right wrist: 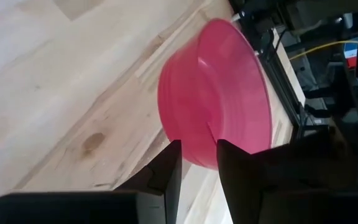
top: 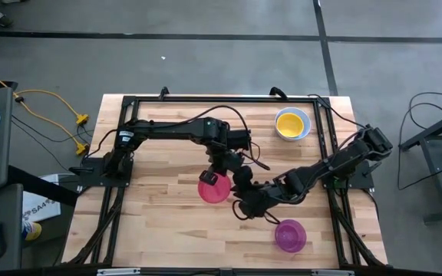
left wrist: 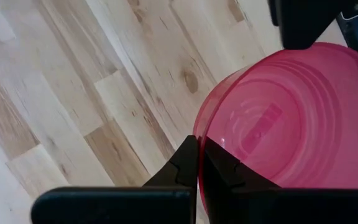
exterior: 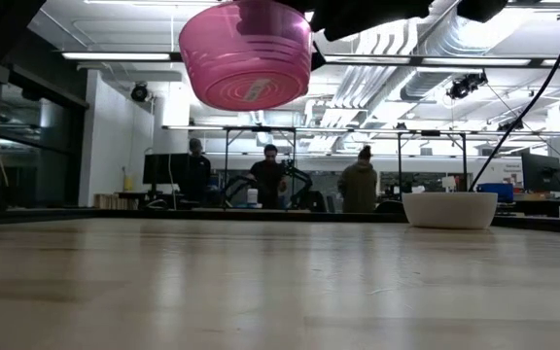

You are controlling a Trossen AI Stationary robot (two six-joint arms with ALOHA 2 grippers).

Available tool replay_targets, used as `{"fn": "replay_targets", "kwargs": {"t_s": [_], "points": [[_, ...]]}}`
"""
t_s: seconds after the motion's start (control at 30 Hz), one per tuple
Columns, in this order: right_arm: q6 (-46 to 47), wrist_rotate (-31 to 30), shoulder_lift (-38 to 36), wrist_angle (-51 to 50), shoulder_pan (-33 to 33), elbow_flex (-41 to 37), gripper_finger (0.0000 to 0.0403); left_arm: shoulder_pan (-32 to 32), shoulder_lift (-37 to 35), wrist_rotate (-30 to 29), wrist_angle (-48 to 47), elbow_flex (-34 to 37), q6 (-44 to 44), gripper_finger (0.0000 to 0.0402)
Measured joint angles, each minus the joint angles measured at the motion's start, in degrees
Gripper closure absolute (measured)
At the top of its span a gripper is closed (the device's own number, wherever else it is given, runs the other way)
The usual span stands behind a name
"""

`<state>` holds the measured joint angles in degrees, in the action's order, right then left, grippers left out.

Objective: Nest bowls inside each other
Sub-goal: Stack the pink bowl on top of the yellow bowl

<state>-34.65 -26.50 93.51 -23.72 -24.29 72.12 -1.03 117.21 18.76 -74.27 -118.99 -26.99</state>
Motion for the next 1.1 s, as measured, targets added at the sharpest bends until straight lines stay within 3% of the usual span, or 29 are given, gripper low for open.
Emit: {"fn": "replay_targets", "kwargs": {"t_s": [0.4,1.1], "points": [[-3.34,2.46,0.11,3.6,0.35,0.04,0.0309,-0.03,1.29,2.55,3.06,0.02,1.48,0.0402],[1.6,10.36,0.15,2.94,1.61,0.02,0.0309,-0.04,2.22,0.8,-0.6,-0.83,4.13,0.0401]]}}
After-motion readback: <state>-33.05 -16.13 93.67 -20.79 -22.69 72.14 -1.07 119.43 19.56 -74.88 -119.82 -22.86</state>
